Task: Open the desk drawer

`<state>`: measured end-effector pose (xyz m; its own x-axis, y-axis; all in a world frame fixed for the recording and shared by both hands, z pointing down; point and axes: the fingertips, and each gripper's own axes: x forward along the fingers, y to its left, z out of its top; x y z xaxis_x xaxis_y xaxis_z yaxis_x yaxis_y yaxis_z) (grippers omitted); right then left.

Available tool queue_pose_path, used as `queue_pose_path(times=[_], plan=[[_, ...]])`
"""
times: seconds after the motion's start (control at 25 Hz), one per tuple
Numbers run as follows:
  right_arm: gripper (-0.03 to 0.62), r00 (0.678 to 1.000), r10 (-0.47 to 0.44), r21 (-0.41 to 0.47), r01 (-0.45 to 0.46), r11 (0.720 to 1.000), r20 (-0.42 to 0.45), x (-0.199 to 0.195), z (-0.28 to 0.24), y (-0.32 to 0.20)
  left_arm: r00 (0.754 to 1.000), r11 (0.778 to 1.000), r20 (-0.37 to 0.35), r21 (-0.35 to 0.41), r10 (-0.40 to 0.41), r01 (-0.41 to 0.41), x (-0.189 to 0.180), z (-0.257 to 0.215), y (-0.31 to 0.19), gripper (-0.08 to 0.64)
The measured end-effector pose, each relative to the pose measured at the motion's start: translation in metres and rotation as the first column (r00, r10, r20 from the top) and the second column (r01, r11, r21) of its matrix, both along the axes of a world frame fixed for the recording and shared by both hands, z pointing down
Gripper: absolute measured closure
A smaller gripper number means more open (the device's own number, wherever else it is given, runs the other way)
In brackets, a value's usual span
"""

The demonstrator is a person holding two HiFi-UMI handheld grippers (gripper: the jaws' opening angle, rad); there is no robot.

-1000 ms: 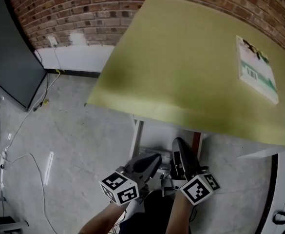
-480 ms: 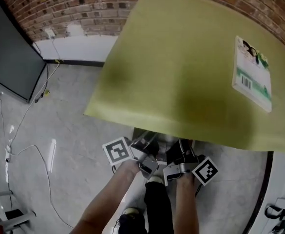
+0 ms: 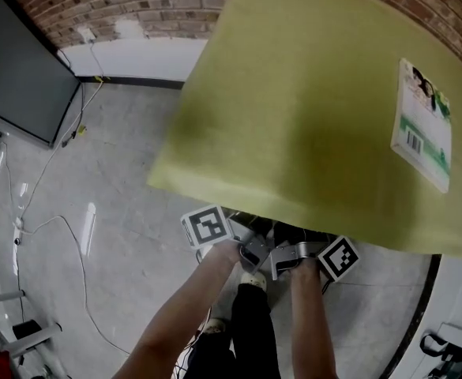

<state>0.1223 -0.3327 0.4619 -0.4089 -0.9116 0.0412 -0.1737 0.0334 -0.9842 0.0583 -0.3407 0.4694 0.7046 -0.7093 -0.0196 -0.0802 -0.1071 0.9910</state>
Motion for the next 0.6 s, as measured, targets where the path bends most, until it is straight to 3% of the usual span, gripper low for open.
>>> queue_pose_path(times=[0.2, 0.6], plan=[[0.552, 0.999, -0.010, -0.006, 0.010, 1.000, 0.035, -0.001, 0.000, 0.000, 0.999, 1.000, -0.052, -0.010, -0.016, 0.015, 0.002, -0.012, 0.001, 0.511], [0.557, 1.000, -0.015, -0.073, 0.016, 0.997, 0.023, 0.004, 0.009, 0.005, 1.000, 1.000, 0.023, -0.025, -0.012, 0.013, -0.001, -0.011, 0.002, 0.515]])
